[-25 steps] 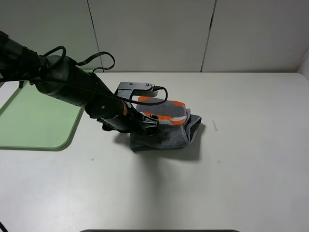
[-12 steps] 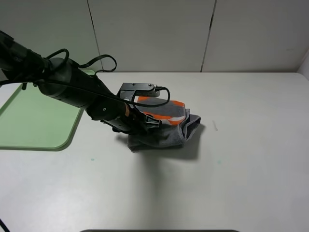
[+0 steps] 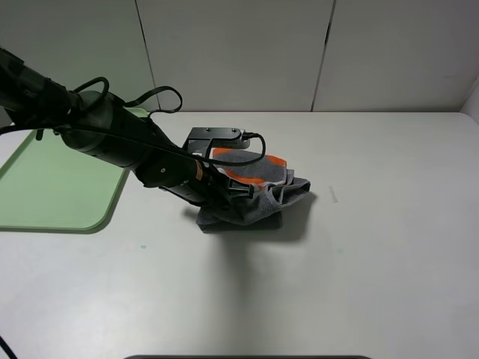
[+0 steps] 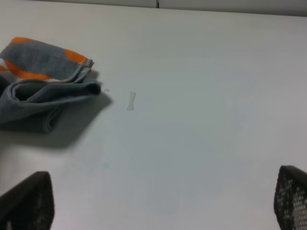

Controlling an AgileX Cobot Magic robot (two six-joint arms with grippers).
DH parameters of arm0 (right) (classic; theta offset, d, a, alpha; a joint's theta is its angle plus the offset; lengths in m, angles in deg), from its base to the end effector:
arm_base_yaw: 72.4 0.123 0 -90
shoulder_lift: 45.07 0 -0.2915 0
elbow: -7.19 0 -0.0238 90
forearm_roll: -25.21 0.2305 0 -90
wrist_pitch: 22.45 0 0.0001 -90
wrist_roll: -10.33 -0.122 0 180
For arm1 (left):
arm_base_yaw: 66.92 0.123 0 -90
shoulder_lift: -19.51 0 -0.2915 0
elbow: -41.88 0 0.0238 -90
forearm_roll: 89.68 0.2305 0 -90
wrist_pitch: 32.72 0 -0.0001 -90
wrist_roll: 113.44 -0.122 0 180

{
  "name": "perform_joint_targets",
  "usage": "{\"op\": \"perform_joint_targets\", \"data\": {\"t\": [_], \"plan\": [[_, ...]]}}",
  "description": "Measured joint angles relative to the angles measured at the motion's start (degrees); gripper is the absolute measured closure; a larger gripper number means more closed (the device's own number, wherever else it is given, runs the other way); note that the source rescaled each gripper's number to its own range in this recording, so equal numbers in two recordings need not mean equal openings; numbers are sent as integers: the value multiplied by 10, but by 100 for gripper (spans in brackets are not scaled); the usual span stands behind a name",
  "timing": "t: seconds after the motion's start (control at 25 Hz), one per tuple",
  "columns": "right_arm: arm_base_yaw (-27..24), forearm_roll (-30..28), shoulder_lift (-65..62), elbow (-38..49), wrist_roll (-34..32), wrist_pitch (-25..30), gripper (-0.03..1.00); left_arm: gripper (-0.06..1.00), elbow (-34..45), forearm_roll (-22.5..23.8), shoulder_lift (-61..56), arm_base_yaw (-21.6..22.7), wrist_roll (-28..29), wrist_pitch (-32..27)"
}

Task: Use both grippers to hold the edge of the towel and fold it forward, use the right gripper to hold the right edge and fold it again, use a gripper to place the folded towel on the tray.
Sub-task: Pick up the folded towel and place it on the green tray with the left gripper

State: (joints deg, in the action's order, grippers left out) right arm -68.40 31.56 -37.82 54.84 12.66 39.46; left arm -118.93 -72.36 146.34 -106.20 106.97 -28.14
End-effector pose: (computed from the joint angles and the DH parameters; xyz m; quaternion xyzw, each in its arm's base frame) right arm -0.0066 0.0115 0.2572 -0.0503 0.8490 0.0629 0.5222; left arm 0.3070 -0.2548 0.0828 0.1364 0.9345 -0.1798 0.2751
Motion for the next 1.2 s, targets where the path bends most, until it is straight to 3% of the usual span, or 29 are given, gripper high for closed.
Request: {"op": "perform_joint_targets", "data": {"t": [0.2, 0.56, 0.88, 1.2], "plan": [[0, 0, 0, 0, 0, 0, -3, 79, 0, 0, -9, 1, -11, -19], [0, 0, 0, 0, 0, 0, -3, 79, 3, 5, -75, 36, -59, -133], [0, 0, 0, 0, 0, 0, -3, 79, 3, 54, -139, 98, -81, -217], [0, 0, 0, 0, 0, 0, -3, 79, 3, 63, -147, 183, -130, -258]]}}
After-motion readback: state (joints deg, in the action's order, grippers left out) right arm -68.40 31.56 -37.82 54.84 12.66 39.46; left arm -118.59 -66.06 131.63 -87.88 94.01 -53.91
